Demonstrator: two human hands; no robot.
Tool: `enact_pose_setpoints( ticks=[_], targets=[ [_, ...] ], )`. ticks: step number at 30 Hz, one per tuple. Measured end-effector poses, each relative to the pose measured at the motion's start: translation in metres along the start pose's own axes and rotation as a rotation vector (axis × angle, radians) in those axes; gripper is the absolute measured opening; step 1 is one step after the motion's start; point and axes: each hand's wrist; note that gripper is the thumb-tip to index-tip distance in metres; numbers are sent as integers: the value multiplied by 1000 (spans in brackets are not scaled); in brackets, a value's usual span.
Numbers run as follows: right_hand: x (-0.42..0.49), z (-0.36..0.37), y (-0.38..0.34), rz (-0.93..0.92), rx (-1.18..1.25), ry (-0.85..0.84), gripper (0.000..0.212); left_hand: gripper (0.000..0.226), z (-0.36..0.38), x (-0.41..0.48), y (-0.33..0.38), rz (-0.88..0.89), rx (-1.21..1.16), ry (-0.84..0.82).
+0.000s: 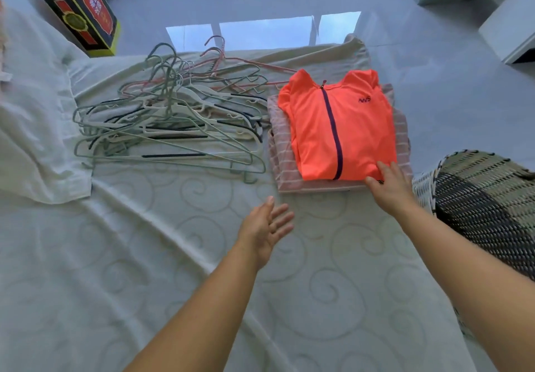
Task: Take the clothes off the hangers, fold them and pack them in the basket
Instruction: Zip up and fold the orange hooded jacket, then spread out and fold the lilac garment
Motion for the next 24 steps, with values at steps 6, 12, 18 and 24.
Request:
enact_pose_setpoints(
  ticks=[6,12,18,24],
  targets=[
    [-49,5,-16,-77,227,176,74,27,-128,-77,21,13,-219,221],
    [-161,78,-83,-118,862,-262,75,27,-264,-169,45,158,-221,526],
    [-237,192,-161,-298,1729,-881,55,18,-368,-203,108,320,94,650],
    [-294,272,-255,-211,1866,-1131,54,32,-491,-216,242,684,843,982]
  ],
)
Point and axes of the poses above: each hand's wrist, its own x-axis towards the middle knuckle, its own z-axis out of the palm, y = z × x, and after that the axes turned 14 degrees about -x, right-handed
